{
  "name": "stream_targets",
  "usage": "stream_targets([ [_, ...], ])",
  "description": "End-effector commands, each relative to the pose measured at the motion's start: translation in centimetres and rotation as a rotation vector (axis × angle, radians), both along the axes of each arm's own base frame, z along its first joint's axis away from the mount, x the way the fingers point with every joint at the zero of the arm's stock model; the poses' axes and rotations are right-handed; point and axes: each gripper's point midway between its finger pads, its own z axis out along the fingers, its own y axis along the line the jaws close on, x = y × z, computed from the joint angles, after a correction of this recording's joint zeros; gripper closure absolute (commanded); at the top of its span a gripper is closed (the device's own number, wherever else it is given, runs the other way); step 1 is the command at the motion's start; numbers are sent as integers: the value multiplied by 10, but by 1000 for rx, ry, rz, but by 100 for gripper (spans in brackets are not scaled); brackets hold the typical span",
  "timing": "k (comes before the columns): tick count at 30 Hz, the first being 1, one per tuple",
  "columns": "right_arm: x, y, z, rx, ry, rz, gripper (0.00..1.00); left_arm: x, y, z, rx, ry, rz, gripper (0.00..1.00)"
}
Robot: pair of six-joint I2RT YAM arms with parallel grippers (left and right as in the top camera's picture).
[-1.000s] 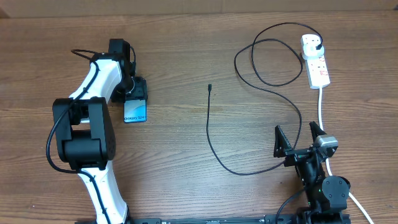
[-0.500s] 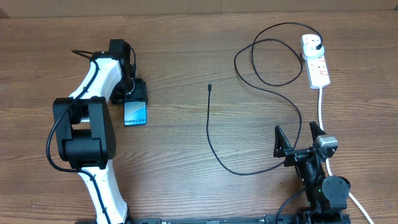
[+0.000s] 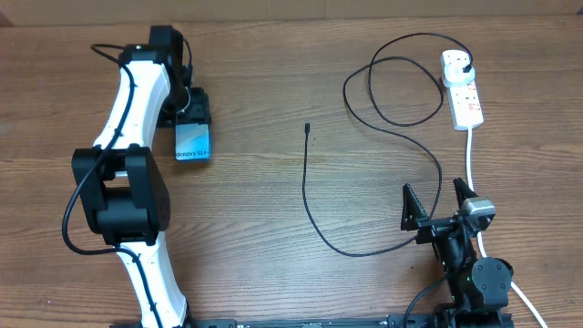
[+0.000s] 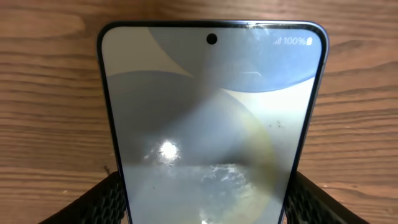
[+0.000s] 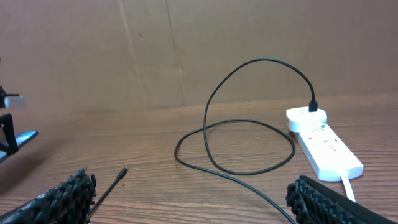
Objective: Plug charger to phone and switch on socket
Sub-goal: 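Grasp the phone's bottom edge with the left gripper and lift it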
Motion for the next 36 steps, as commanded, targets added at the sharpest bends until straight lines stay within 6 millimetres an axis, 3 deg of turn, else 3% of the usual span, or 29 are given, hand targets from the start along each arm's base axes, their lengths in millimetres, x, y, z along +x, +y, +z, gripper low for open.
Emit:
stream_targets([
  [1,0,2,-2,3,-3,9,0,11,0,19,-8,-43,-13,55],
  [4,0,2,-2,3,-3,9,0,12,0,26,-9,-49,-13,65],
  [10,0,2,-2,3,-3,9,0,11,0,36,-9,-48,-13,96],
  [16,0,2,-2,3,-3,9,0,3,0,42,-14,-17,23,96],
  [26,0,2,-2,3,-4,9,0,-16,-7,48,-73,65,309,96],
  [36,0,2,-2,3,-4,9,0,-22,-24,65,-172,61,308,96],
])
